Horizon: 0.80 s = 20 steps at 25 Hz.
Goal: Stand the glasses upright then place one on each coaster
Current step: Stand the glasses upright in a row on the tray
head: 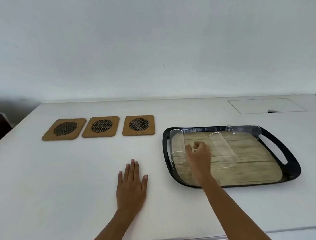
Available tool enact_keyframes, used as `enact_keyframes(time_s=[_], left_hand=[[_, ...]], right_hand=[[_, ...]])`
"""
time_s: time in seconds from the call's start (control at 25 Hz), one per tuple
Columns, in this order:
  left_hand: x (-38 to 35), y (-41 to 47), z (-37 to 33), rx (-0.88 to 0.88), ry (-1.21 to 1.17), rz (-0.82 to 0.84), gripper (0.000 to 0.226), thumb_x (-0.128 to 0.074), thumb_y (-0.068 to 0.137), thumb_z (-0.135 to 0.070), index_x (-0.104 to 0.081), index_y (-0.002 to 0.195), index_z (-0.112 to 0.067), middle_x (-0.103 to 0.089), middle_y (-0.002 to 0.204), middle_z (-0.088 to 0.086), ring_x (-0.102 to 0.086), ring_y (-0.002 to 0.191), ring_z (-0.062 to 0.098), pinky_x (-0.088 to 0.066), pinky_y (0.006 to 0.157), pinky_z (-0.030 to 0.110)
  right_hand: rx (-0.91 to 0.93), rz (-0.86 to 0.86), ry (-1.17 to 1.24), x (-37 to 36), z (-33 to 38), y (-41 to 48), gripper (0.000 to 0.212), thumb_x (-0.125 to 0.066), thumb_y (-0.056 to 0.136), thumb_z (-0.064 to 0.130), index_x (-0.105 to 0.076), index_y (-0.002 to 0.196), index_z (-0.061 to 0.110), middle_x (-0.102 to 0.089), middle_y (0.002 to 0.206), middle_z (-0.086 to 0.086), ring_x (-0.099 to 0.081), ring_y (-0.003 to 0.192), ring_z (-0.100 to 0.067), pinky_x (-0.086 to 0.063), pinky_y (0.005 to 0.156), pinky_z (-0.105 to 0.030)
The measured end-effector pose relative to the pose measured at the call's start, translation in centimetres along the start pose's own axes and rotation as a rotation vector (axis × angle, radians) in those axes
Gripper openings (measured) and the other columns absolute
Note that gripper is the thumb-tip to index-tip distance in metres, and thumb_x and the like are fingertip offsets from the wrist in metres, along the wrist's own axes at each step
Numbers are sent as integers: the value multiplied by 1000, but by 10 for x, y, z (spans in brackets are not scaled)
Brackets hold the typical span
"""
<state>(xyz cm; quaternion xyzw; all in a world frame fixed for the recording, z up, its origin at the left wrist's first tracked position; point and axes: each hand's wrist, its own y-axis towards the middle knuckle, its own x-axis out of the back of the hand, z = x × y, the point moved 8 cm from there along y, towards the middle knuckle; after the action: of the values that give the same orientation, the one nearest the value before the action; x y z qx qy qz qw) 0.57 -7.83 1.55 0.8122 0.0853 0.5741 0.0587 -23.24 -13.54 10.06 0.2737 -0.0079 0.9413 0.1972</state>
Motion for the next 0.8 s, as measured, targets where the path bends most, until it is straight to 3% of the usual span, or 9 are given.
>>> enact_keyframes(time_s=[0.2,0.36,0.48,0.68,0.8], left_hand=[[4,2,4,10,41,-70,71,-9,97,-51,-36,142,-3,-38,148,13,-34,136,26,-7,113,37],[3,3,3,4,49,-76,68,-12,96,-51,-31,145,-6,-33,151,9,-27,139,23,-5,114,35],[4,2,3,7,52,-84,68,-11,96,-51,-29,146,-8,-30,152,7,-25,140,21,-6,114,36],[6,1,3,24,54,-80,67,-11,96,-52,-24,148,-11,-26,154,4,-20,142,18,-4,115,34],[6,1,3,26,60,-80,67,-12,96,-52,-22,148,-12,-25,154,3,-20,142,18,-3,115,33]], right_hand=[[-106,143,-79,-34,8,22,59,-59,90,39,-44,129,-2,-49,128,-15,-51,107,-26,-39,82,-32],[-122,267,-240,-56,1,30,80,-63,86,51,-35,135,-5,-44,135,-19,-48,123,-34,-43,92,-37],[-173,313,-244,-62,-9,39,82,-66,80,54,-40,132,-5,-51,130,-19,-53,119,-33,-48,95,-40],[-351,325,105,-49,-25,36,56,-62,83,46,-50,116,3,-63,104,-12,-65,90,-26,-48,63,-32],[-525,385,664,-46,-31,23,33,-66,85,33,-56,104,8,-60,98,-13,-64,80,-28,-55,61,-33]])
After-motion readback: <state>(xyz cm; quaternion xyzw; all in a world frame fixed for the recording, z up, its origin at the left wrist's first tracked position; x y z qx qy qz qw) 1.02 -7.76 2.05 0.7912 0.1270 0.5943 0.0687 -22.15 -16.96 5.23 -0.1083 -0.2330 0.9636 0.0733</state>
